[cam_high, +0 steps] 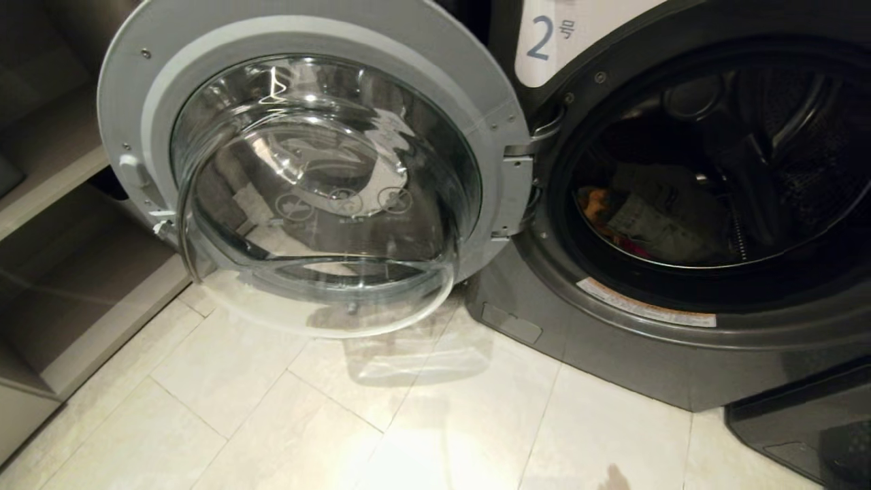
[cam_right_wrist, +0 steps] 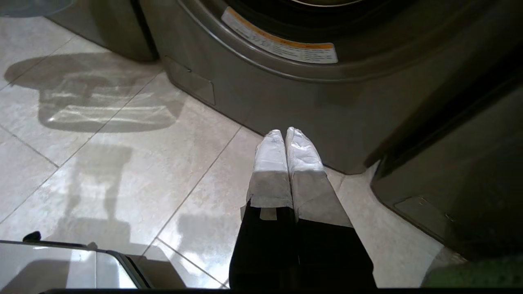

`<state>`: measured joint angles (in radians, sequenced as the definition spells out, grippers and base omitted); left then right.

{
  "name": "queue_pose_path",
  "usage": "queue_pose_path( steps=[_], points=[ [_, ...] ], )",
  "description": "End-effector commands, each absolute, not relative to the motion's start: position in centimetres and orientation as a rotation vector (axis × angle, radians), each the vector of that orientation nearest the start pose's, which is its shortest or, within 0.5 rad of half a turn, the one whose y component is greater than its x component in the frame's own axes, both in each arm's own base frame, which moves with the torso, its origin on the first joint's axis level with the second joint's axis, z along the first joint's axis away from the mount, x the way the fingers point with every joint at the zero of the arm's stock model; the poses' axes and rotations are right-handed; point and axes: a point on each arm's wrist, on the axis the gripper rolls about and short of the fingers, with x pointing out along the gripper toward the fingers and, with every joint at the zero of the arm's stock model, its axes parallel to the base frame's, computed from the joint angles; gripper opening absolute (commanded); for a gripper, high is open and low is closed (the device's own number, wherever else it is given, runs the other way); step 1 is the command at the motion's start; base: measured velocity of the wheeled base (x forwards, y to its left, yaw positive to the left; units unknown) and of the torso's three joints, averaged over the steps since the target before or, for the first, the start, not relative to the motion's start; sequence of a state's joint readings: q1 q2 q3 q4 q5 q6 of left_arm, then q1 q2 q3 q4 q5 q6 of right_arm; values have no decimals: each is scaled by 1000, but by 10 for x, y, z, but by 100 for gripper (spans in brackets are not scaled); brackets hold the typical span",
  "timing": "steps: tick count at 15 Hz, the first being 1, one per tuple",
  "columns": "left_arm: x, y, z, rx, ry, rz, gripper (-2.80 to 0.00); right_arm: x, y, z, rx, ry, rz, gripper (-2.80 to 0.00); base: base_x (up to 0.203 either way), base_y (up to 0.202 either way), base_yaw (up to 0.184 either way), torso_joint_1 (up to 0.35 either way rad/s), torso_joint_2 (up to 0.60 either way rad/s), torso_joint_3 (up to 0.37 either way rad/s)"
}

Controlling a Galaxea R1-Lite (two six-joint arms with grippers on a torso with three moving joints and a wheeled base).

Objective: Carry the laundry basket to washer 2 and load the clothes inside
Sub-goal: Close the washing machine door with the left hand

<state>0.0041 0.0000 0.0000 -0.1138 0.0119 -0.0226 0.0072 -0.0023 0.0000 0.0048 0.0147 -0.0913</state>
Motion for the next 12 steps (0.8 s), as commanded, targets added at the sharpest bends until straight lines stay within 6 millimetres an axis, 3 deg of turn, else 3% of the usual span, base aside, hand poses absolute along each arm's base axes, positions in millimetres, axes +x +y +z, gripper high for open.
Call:
queue_pose_path(
  steps=[1, 5, 12],
  points=[
    [-20, 0, 76, -23, -75, 16, -280, -23, 0, 75, -92, 4, 23, -280, 1, 9, -121, 4, 0, 203],
    [-20, 0, 76, -23, -75, 16, -280, -23, 0, 75, -92, 4, 22, -280, 1, 5, -116, 4, -1, 201],
    [-20, 0, 76, -23, -75, 16, -280, -23, 0, 75, -92, 4, 22, -280, 0, 0, 0, 2, 1, 200]
  ],
)
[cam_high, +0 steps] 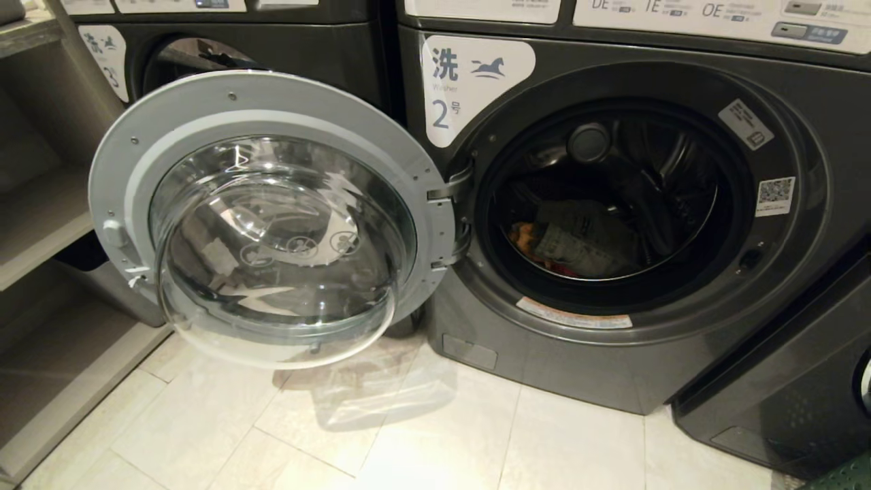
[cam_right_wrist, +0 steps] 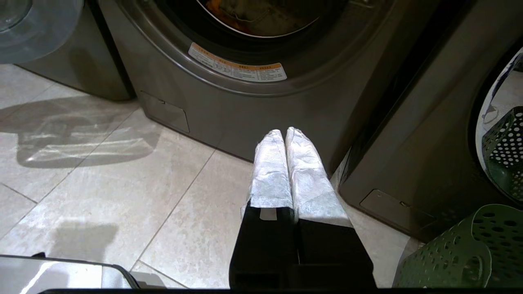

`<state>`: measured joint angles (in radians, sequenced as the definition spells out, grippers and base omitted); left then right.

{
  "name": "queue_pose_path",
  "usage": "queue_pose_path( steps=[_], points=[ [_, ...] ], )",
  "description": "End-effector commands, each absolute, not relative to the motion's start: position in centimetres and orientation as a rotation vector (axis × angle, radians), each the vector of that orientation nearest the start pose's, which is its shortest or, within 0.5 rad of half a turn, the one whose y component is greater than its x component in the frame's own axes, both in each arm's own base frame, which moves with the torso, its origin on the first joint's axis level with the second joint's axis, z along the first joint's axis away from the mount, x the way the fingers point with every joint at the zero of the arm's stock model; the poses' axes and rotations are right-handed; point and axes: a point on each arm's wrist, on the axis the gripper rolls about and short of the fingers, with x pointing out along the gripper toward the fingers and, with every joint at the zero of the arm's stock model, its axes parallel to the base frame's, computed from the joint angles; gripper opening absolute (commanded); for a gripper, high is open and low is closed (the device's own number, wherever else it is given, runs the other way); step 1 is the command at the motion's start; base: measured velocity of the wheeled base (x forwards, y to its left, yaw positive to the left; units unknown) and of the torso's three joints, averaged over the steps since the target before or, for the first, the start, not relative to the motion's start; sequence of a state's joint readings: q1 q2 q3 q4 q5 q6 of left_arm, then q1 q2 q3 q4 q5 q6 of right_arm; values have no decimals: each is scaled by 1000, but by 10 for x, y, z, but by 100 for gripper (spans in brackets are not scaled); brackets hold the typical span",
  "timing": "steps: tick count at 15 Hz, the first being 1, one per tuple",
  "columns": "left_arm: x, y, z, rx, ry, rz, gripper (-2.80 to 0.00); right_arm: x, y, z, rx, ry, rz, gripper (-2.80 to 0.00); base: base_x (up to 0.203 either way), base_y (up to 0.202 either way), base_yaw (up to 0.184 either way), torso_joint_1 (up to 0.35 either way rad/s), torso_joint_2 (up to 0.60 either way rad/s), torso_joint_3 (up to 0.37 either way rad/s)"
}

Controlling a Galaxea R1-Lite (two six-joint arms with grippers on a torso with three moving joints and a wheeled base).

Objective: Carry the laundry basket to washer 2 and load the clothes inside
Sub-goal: Close the washing machine door with the left hand

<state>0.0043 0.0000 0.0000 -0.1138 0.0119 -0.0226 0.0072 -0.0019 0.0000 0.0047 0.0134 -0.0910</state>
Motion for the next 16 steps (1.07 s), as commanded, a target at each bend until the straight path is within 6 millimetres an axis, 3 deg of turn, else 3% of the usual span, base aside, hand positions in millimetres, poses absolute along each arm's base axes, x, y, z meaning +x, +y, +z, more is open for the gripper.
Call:
queue_pose_path(
  steps=[1, 11, 16],
  points=[
    [-20, 0, 76, -23, -75, 16, -280, -23, 0, 75, -92, 4, 22, -280, 0, 0, 0, 5, 7, 198],
    [-20, 0, 76, -25, -75, 16, -280, -23, 0, 75, -92, 4, 22, -280, 0, 0, 0, 2, 1, 201],
    [-20, 0, 76, -25, -75, 16, -280, -23, 0, 75, -90, 4, 22, -280, 0, 0, 0, 1, 1, 42]
  ],
)
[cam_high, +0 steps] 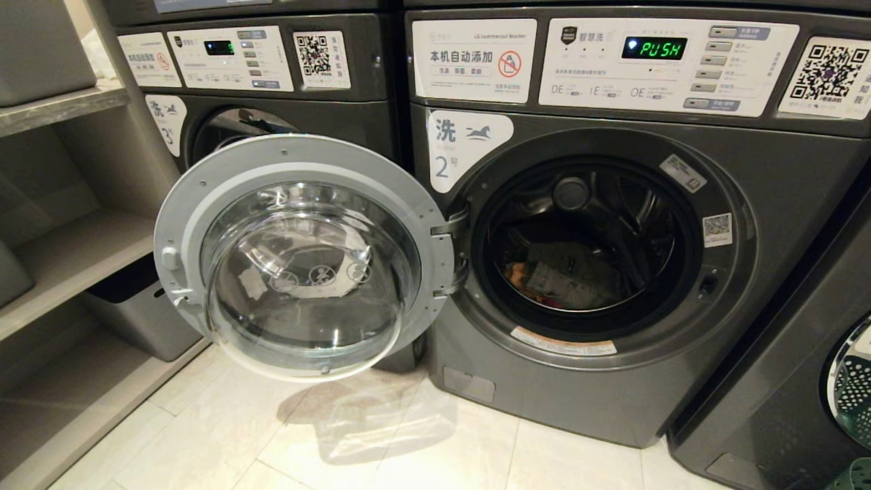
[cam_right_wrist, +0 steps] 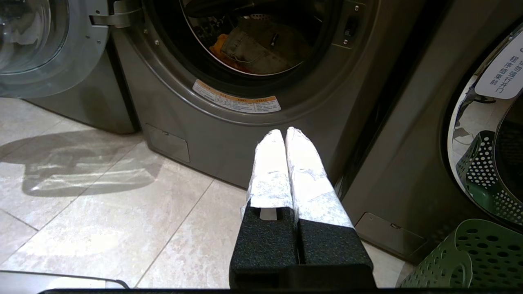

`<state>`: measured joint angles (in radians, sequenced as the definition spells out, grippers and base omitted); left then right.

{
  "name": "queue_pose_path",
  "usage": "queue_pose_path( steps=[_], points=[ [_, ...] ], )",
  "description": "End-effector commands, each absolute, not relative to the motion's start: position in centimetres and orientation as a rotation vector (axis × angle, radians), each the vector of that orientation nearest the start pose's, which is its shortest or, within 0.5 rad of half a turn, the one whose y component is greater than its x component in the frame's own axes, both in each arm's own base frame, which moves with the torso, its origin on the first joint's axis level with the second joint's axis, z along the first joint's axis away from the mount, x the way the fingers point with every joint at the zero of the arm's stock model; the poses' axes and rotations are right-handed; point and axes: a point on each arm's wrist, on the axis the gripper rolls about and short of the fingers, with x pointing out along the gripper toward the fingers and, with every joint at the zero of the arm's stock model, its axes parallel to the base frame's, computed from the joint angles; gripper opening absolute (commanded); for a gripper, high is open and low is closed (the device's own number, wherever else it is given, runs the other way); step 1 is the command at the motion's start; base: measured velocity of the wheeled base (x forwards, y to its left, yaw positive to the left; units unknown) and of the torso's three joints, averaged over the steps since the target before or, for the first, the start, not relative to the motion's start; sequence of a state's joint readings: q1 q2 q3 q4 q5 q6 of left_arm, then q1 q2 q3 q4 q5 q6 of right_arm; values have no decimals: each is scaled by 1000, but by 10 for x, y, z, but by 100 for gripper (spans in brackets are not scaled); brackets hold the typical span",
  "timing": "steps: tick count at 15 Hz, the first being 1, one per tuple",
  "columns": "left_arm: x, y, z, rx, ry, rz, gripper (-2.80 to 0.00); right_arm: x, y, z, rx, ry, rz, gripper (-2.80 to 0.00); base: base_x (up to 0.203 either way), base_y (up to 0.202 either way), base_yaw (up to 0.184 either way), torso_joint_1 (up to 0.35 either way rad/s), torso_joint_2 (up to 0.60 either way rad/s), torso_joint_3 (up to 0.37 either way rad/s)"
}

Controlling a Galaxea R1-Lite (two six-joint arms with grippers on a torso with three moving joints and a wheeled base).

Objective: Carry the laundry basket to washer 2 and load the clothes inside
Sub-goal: Close the washing machine door with the left hand

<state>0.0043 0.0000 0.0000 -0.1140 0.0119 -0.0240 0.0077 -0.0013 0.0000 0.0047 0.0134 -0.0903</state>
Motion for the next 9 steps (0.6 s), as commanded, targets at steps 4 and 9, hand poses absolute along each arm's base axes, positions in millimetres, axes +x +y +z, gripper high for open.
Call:
queue_pose_path(
  steps=[4, 9],
  points=[
    [-20, 0, 76, -23, -74, 16, -280, -23, 0, 75, -89, 4, 25, -280, 0, 0, 0, 0, 0, 0],
    [-20, 0, 76, -22, -74, 16, -280, -23, 0, 75, -89, 3, 26, -280, 0, 1, -10, 0, 0, 0]
  ],
)
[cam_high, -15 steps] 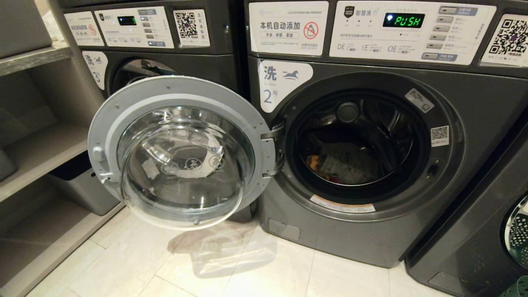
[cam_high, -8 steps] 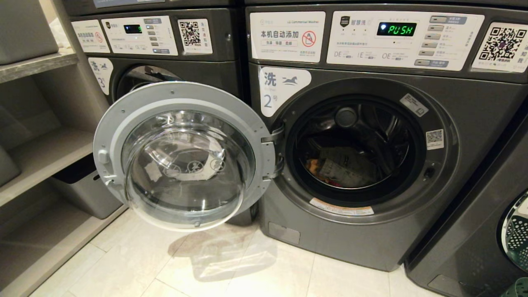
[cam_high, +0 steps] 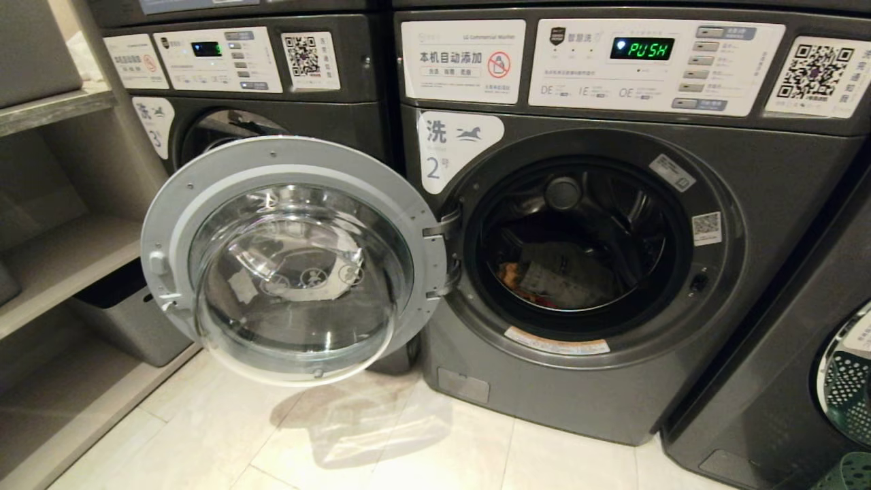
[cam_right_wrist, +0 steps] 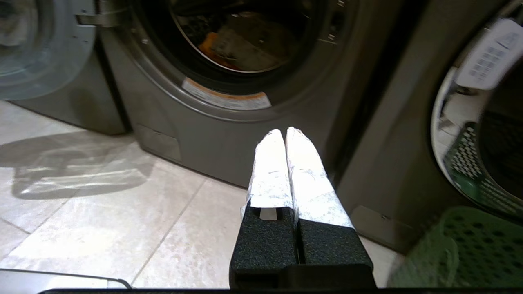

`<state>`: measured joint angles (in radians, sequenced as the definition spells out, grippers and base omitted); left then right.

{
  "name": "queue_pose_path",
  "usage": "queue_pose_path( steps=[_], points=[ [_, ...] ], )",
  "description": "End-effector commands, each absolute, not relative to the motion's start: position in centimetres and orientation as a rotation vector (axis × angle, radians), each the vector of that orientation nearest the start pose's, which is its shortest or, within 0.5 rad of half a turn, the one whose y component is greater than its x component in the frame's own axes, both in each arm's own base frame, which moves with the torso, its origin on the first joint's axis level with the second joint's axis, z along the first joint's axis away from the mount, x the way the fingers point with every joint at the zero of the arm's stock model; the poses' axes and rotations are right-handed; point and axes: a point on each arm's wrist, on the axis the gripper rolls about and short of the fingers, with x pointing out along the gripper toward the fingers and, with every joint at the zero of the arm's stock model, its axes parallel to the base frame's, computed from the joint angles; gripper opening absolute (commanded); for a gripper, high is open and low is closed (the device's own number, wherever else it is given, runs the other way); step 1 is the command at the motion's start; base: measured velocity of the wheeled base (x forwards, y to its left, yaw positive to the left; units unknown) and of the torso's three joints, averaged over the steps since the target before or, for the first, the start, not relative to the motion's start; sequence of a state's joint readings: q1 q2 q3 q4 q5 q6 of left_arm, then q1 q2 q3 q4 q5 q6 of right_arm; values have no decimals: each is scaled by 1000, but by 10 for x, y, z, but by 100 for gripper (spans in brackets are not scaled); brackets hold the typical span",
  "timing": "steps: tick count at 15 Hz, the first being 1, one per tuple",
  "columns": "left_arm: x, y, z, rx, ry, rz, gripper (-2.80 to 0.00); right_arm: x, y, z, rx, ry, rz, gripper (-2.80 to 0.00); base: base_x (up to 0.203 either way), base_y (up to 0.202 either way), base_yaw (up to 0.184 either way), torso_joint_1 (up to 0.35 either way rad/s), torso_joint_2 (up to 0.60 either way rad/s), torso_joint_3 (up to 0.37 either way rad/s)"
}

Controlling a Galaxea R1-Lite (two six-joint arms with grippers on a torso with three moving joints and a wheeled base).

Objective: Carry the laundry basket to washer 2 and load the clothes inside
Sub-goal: Close the washing machine door with the left hand

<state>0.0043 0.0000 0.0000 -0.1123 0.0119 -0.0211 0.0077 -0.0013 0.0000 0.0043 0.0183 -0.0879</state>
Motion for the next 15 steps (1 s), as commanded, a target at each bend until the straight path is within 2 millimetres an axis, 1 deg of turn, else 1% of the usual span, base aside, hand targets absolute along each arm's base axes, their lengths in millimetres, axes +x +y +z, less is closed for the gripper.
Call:
queue_pose_path(
  steps=[1, 6, 15],
  points=[
    [-20, 0, 76, -22, -74, 16, -280, -23, 0, 75, -89, 3, 26, -280, 1, 6, -109, -2, -1, 6],
    [-20, 0, 76, -25, -72, 16, -280, -23, 0, 75, -75, 4, 20, -280, 1, 7, -152, 3, 2, 5],
    [-20, 0, 76, -19, -73, 15, -280, -23, 0, 75, -55, 1, 18, -280, 0, 0, 0, 0, 0, 0]
  ],
)
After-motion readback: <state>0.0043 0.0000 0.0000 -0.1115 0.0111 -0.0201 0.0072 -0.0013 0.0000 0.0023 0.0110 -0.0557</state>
